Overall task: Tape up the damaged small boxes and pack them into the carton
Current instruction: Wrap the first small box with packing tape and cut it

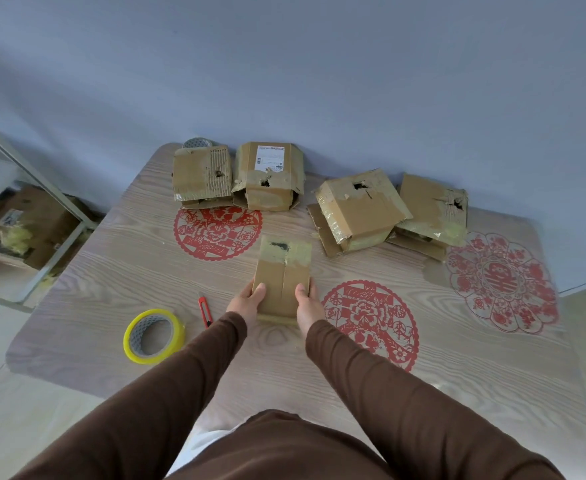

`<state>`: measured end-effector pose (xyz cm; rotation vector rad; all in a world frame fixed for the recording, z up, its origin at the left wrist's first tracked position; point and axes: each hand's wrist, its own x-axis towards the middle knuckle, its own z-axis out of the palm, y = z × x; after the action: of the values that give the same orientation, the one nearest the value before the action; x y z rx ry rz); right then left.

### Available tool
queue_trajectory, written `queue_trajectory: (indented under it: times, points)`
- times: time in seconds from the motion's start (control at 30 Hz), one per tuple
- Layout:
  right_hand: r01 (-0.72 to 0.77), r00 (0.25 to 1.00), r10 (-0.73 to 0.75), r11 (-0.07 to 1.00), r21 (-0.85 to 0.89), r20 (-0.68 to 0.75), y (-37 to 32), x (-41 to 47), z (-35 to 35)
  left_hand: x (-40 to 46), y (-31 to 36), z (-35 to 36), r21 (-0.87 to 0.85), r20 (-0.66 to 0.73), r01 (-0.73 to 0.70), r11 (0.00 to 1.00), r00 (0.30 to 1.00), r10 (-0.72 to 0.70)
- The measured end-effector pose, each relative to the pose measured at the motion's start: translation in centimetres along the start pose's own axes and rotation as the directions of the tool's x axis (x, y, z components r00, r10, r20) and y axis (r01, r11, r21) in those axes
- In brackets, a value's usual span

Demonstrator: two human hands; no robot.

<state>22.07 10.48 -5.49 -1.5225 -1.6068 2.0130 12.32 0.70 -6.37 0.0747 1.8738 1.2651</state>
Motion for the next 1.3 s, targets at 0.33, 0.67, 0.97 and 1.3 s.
queue_trajectory:
  times: [0.33,0.67,0.97,1.3]
  points:
    - [-0.287,0.958,0.283,0.948,0.136,0.044,5.8,-1.7,4.6,-0.9,-0.9,-4.7,0.166,-0.266,-0.185,0.969,0.937,0.225]
    - [0.389,0.919,-0.177,0.563,-0.730,0.353,4.5,-2.0,12.4,-3.0,-6.8,-12.8,0.783,-0.310,0.135,0.607,0.931,0.192]
    - [0.446,0.892,-0.243,0.335,-0.830,0.381,5.1,-0.5,16.9,-1.6,-6.4,-14.2,0.981,-0.116,0.070,0.181,0.959,0.258]
    - [0.192,0.919,-0.075,0.942,-0.273,0.388,4.1,-5.6,10.7,-4.6,-5.0,-15.1,0.545,-0.361,-0.237,0.805,0.799,0.480]
